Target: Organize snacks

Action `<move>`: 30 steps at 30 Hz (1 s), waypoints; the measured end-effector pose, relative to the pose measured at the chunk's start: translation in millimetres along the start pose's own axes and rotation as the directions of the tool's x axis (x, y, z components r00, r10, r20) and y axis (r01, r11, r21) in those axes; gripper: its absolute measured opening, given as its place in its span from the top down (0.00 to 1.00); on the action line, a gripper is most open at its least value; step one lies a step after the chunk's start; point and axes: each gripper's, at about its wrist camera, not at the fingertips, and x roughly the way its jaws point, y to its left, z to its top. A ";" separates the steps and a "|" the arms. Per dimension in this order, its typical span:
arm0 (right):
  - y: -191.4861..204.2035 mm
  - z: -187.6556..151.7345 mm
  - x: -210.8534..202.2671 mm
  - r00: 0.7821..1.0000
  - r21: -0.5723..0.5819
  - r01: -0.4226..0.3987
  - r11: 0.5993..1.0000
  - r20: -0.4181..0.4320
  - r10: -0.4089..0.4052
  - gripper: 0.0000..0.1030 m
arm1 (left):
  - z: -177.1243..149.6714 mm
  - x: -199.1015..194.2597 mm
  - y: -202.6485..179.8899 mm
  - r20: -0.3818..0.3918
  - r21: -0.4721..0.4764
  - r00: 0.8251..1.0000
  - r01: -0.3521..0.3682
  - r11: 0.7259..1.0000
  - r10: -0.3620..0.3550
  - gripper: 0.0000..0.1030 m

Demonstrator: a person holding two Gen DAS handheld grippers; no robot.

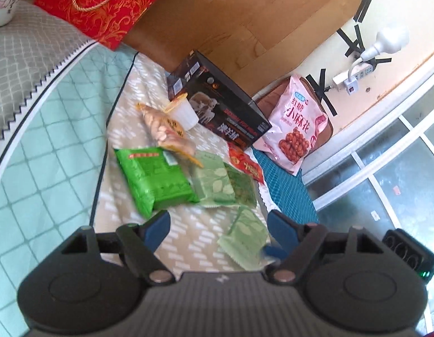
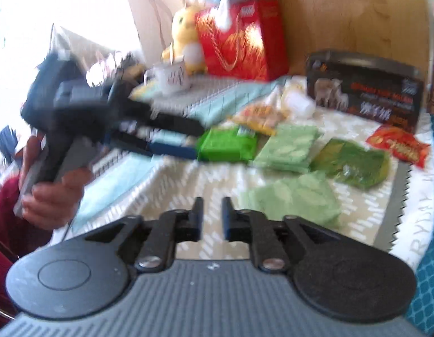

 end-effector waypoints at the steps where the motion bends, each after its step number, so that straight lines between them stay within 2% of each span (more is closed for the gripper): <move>1: -3.1 -0.4 -8.5 0.999 0.005 0.025 1.000 0.029 -0.026 0.59 | -1.2 2.6 0.2 -0.012 0.001 1.000 0.006 1.000 -0.006 0.24; 3: -3.7 -5.7 -21.6 0.992 -0.004 0.105 0.994 0.071 -0.104 0.49 | -3.8 12.3 -3.6 -0.043 0.011 0.999 0.023 1.000 -0.022 0.24; 5: -13.9 -7.6 -26.1 0.981 0.018 0.174 0.985 0.079 -0.174 0.46 | -10.5 22.8 -10.3 -0.077 0.026 0.996 0.039 0.999 -0.037 0.24; 8: -38.1 -9.3 -20.4 0.977 0.106 0.191 0.976 0.073 -0.199 0.46 | -20.9 37.9 -22.4 -0.125 0.045 0.991 0.062 0.997 -0.056 0.25; 10: -52.2 -11.9 -8.9 0.982 0.167 0.172 0.971 0.052 -0.183 0.46 | -27.7 44.6 -27.1 -0.145 0.046 0.988 0.057 0.997 -0.050 0.31; 12: -59.6 -17.2 0.3 0.992 0.216 0.116 0.969 0.023 -0.124 0.51 | -32.0 49.6 -26.6 -0.166 0.035 0.985 0.044 0.998 -0.037 0.41; 14: -56.2 -22.7 1.4 0.997 0.215 0.071 0.974 0.003 -0.073 0.54 | -31.4 49.1 -24.0 -0.168 0.030 0.985 0.030 0.999 -0.024 0.55; 19: -22.5 -33.6 -14.2 0.997 0.090 -0.075 0.993 -0.014 0.077 0.57 | -17.3 37.3 -10.9 -0.119 -0.001 0.992 -0.035 0.999 0.035 0.56; 20: -15.8 -35.4 -18.3 0.996 0.053 -0.084 0.995 -0.010 0.085 0.57 | -13.9 34.6 -9.6 -0.109 -0.004 0.993 -0.038 0.999 0.037 0.56; 22: -13.3 -34.0 -21.7 0.998 0.017 -0.058 0.998 0.004 0.057 0.56 | -9.6 28.4 -11.3 -0.085 0.005 0.995 -0.045 0.999 0.045 0.52; 26: -22.6 -32.0 -19.2 1.000 0.029 0.021 0.999 0.008 -0.022 0.54 | -7.5 23.4 -19.2 -0.074 0.038 0.996 -0.055 0.998 0.058 0.50; 30: -20.0 -34.3 -5.9 1.000 0.006 -0.002 1.000 -0.029 0.003 0.50 | -13.0 34.9 -28.7 -0.113 0.088 0.990 -0.072 0.994 0.082 0.52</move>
